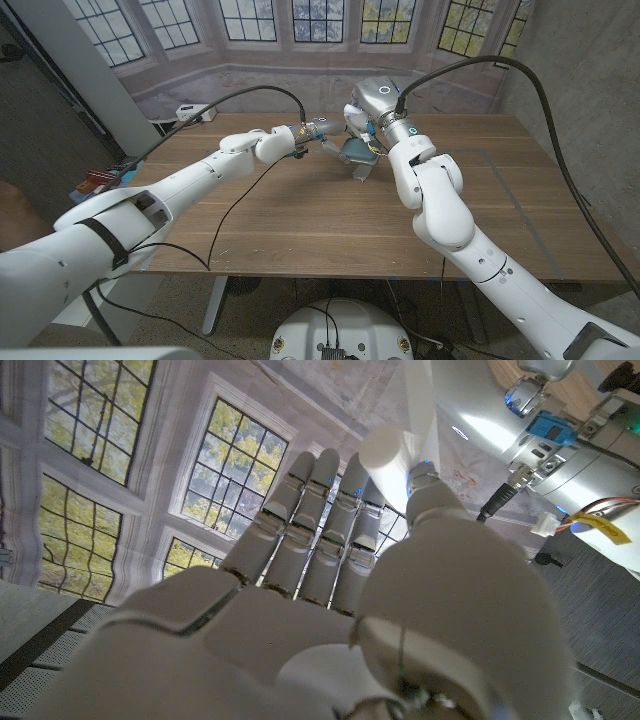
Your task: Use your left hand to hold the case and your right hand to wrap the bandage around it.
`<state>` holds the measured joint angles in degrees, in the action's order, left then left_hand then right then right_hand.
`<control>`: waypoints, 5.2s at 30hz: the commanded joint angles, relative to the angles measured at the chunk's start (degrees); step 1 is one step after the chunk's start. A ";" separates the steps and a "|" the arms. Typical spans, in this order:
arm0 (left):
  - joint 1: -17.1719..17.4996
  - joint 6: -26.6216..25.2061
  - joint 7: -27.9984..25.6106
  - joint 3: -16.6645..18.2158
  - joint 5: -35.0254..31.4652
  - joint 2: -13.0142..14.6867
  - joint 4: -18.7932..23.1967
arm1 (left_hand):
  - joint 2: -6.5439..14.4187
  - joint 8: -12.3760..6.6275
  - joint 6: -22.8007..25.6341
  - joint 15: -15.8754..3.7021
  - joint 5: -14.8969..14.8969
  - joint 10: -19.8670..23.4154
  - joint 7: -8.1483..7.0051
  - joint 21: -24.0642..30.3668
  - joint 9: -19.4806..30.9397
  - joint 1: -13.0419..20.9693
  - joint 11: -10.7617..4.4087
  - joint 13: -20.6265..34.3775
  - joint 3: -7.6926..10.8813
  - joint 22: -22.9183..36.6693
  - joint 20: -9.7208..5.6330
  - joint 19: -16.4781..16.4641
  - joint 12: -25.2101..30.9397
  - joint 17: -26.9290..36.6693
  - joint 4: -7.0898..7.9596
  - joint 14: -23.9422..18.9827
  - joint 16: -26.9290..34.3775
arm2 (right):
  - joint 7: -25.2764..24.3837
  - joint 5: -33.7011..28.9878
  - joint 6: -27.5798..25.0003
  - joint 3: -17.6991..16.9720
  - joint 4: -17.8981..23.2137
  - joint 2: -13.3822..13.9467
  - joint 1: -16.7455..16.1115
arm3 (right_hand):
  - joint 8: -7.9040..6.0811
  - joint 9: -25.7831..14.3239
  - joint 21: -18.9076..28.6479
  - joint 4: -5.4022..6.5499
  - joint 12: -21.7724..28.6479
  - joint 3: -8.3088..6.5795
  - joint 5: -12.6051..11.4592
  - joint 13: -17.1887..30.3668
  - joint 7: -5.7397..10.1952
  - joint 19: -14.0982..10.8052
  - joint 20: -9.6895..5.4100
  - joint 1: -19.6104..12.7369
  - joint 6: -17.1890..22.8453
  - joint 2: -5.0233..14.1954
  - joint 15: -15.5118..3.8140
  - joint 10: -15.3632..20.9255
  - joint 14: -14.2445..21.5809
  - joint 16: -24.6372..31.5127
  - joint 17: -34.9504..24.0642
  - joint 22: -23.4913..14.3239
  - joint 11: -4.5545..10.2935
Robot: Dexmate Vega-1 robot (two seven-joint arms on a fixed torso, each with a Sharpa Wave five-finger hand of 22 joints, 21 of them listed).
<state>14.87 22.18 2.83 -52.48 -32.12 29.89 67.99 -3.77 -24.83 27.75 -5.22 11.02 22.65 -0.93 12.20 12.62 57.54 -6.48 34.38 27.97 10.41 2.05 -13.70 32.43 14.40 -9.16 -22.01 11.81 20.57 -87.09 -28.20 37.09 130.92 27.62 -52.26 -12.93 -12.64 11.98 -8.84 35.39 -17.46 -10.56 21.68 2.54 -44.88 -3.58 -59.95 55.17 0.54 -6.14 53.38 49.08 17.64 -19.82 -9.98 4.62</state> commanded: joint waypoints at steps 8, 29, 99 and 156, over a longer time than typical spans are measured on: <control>-0.32 -0.06 -0.10 -0.46 0.30 -0.49 -0.38 | 3.51 -21.80 6.26 0.23 0.32 3.90 -2.79 -0.26 0.28 -1.38 -3.17 0.31 0.66 0.15 -0.17 0.23 0.34 -0.04 0.30 -0.05 -0.01 | 3.33 -1.02 1.20 -0.47 3.09 -1.57 -2.53 | 0.26 -0.19 0.12 0.05 0.01 0.32 -0.16 0.36 -0.58 -0.12 0.42 -0.10 0.06 0.26 -5.35 0.31 0.59 0.07 -0.39 -0.30 -0.23; -0.24 -0.30 -0.29 -0.50 0.54 -0.80 -0.40 | 3.48 -21.85 6.12 0.34 0.30 3.84 -2.79 -0.26 0.26 -1.52 -3.21 0.37 0.68 0.15 -0.08 0.28 0.27 -0.08 0.32 -0.02 -0.01 | 5.62 -1.52 1.92 -0.33 3.52 -3.21 -4.67 | 0.37 -0.18 0.16 0.06 0.02 0.59 -0.12 0.43 -0.80 -0.21 0.61 -0.15 0.09 0.46 -5.25 0.26 0.52 0.01 -0.51 -0.30 -0.50; -3.87 -0.59 -0.80 -1.05 0.05 -2.22 -2.25 | 3.58 -21.76 5.60 0.54 0.29 3.58 -2.52 -0.27 0.12 -1.99 -2.92 0.54 0.48 0.16 0.12 0.49 0.08 -0.12 0.45 0.21 0.02 | 9.38 0.81 -0.16 0.52 3.20 -3.93 -8.59 | 0.59 -0.19 0.25 -0.05 0.10 1.20 -0.06 0.44 -0.93 -0.47 0.84 -0.59 0.23 0.92 -5.04 0.52 0.86 -0.15 -0.62 -0.29 -0.63; -3.32 -5.07 -0.42 -0.11 -0.71 -2.03 3.94 | 3.57 -21.69 5.25 0.69 0.28 3.54 -2.31 -0.22 0.17 -2.50 -2.64 0.61 0.58 0.17 0.25 0.49 -0.01 -0.22 0.42 0.29 0.00 | 1.09 11.61 -4.84 3.09 -1.74 -0.52 -8.42 | 0.57 -0.23 0.33 -0.06 0.23 1.56 -0.04 0.38 -0.93 -0.84 0.61 -1.07 0.60 1.34 -5.48 1.02 1.54 -0.23 -0.63 -0.28 -0.55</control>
<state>10.76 18.27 1.89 -53.08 -32.66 27.43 69.76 -3.77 -24.83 27.77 -4.91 11.03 23.26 -0.93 12.20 12.63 57.54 -6.48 34.94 27.97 10.41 2.36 -13.40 32.04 14.13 -9.16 -21.70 11.81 25.65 -77.89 -32.93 39.86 130.57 25.50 -60.66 -12.28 -12.64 11.98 -8.84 35.39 -16.03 -10.56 21.90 1.84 -45.30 -2.77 -60.86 55.26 1.45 -6.47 53.70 50.02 17.65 -20.46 -9.98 4.13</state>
